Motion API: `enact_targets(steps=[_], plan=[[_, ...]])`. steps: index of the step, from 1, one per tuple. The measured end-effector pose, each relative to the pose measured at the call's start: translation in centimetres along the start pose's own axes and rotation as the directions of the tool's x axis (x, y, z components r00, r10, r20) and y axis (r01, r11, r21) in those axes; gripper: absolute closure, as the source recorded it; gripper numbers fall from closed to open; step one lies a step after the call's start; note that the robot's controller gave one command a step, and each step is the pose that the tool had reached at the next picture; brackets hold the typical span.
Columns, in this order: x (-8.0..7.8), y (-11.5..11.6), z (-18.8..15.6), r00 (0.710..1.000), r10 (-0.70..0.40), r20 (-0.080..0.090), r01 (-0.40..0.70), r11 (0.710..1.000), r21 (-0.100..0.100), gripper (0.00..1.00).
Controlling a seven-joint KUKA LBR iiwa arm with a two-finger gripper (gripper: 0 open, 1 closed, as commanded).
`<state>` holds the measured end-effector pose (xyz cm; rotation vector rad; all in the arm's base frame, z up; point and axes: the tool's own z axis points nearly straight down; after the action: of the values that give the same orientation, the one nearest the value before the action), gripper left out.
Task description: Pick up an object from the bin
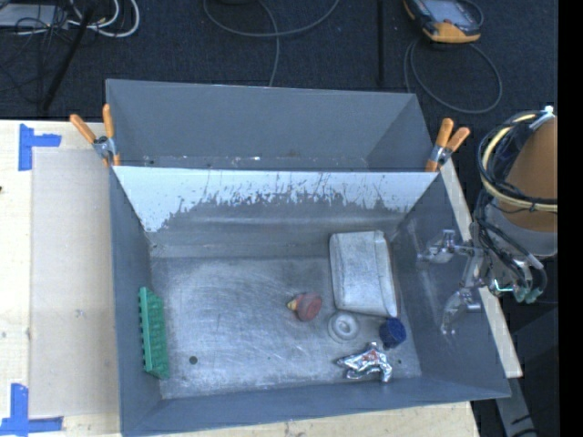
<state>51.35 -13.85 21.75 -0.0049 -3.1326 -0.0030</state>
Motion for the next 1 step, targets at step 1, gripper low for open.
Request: enact_targets(steps=[1], plan=[[-1.29,4.02,11.43,0.992,-0.128,0.022,0.128,0.992,0.008,0.0]])
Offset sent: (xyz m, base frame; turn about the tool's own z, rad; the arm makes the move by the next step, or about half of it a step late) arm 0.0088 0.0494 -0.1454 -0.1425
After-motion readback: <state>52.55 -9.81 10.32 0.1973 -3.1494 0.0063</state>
